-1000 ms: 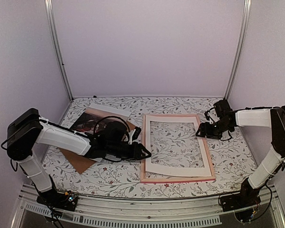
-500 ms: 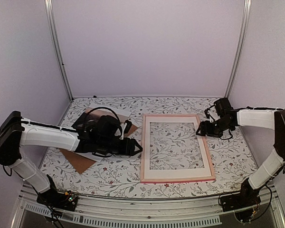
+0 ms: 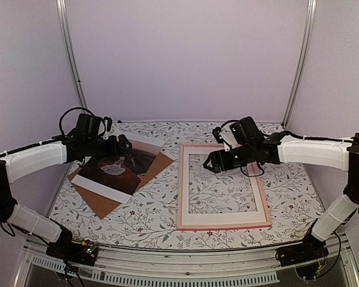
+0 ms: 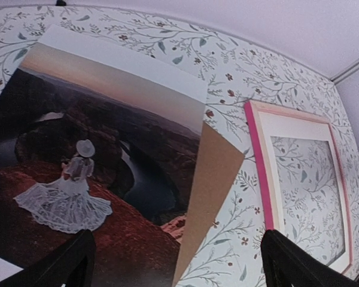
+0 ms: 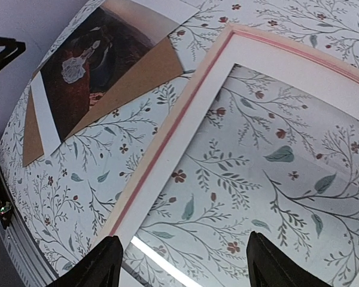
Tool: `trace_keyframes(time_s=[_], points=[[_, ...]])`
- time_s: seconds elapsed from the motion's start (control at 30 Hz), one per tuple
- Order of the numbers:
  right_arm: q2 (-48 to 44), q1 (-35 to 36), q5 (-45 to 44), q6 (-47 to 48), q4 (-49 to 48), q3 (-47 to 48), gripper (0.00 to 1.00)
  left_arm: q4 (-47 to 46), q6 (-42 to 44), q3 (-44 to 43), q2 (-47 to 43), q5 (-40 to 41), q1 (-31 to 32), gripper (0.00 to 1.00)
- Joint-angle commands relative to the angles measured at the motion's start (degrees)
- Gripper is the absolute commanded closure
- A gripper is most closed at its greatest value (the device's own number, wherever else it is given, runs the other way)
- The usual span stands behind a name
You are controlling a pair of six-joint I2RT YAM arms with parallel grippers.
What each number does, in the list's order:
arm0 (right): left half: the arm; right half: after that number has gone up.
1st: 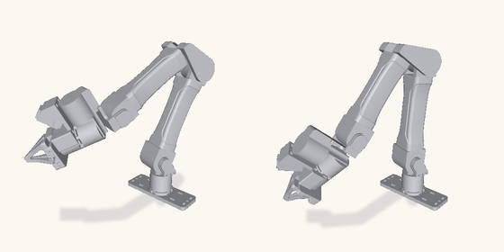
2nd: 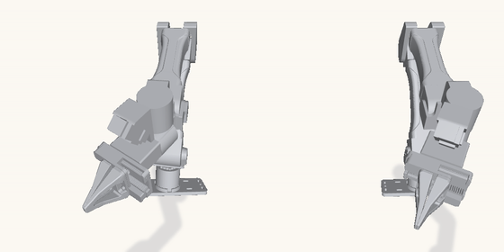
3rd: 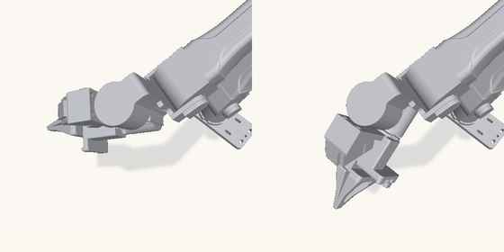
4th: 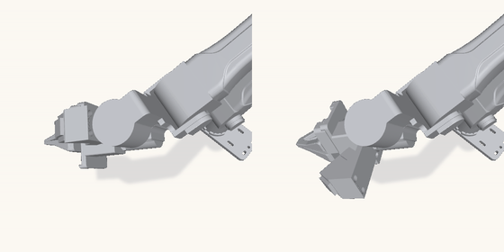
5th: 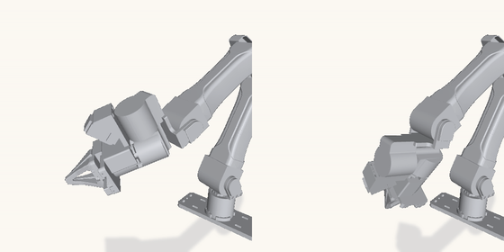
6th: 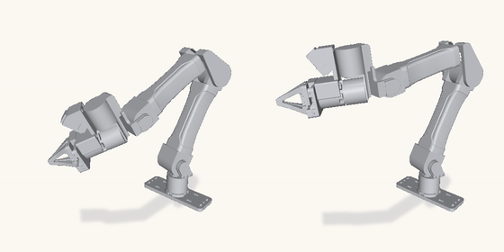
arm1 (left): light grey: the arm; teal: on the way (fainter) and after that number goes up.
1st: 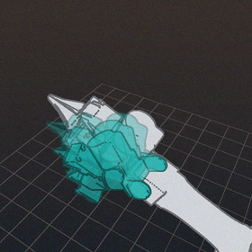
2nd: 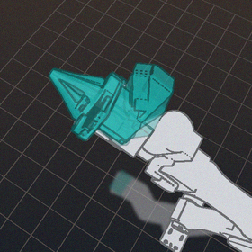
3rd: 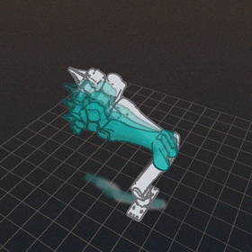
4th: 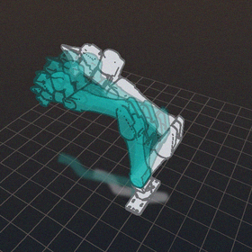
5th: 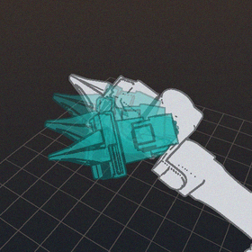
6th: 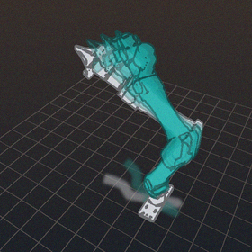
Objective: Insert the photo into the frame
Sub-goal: Move the backboard to the center of the board.
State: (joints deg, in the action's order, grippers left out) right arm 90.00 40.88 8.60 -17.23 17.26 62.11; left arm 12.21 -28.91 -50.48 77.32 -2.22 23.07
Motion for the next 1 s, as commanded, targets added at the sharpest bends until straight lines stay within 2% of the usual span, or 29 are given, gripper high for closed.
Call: trace_keyframes(time_s=[0.0,0.17,0.3,0.4,0.53,0.67,0.97], points=[[6.19,6.79,-0.53,-2.84,-4.64,4.66,0.25,3.83,5.33,-3.14,3.21,-3.06,-9.84,0.01],[14.14,13.64,2.91,-4.2,-7.97,10.78,0.25,4.06,5.05,-2.78,5.46,-6.18,-17.84,0.03],[23.0,18.23,5.42,-5.29,-8.51,17.95,0.25,3.31,4.53,-3.46,8.57,-5.56,-22.48,0.03],[27.25,20.35,6.88,-5.65,-8.9,22.28,0.25,1.79,3.38,-5.33,12.87,-8.25,-27.6,0.04],[31.87,21.2,9.89,-6.57,-10.45,25.17,0.26,-1.47,1.95,-7.77,18.15,-7.26,-32.39,0.05],[35.17,21.9,10.85,-7.0,-9.65,26.64,0.26,-2.24,2.6,-12.45,24.7,-4.64,-33.68,0.05],[36.45,22.24,11.68,-7.94,-10.05,25.26,0.26,-1.84,2.69,-19.97,37.28,-7.95,-33.92,0.07]])
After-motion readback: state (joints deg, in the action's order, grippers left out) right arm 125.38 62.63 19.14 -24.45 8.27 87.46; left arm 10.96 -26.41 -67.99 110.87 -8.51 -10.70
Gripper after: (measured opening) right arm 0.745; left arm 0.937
